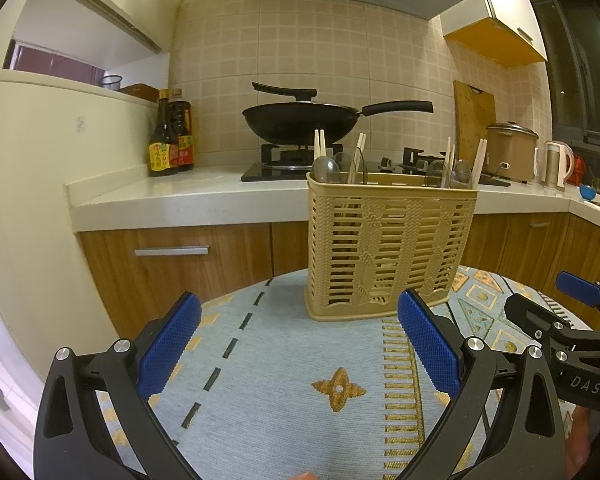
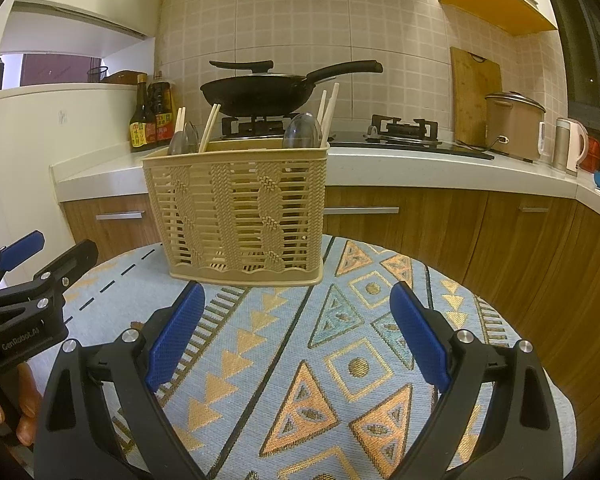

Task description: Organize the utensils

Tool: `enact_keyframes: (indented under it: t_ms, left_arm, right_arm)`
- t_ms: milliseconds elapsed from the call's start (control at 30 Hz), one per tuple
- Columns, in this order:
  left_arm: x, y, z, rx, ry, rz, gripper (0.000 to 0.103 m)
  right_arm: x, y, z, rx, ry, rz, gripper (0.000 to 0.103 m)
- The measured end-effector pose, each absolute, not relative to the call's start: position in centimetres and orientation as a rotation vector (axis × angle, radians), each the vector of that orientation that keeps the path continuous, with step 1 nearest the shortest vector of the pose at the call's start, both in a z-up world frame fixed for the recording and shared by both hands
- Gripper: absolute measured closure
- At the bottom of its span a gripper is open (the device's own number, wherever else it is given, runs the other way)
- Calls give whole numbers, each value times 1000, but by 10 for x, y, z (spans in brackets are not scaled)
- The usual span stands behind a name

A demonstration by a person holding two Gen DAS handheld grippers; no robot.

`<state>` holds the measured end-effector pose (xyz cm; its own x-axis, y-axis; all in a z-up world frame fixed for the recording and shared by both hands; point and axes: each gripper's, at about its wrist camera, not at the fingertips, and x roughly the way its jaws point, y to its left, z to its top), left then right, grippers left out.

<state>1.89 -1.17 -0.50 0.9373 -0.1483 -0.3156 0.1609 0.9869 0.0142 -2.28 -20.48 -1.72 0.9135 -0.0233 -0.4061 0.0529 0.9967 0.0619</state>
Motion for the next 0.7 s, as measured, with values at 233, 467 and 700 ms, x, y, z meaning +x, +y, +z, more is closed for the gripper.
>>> enact_keyframes:
  t_ms: [233, 467, 700]
  left_arm:
    - [19, -12, -5, 42, 318, -158, 8]
    - [19, -11, -5, 41, 319, -154, 8]
    - [19, -10, -5, 43, 324, -150, 8]
  right_arm:
    - [-22, -204, -18, 66, 415, -40, 11]
    - [-22, -204, -18, 64, 413, -41, 10]
    - [-22, -204, -18, 62, 413, -41, 10]
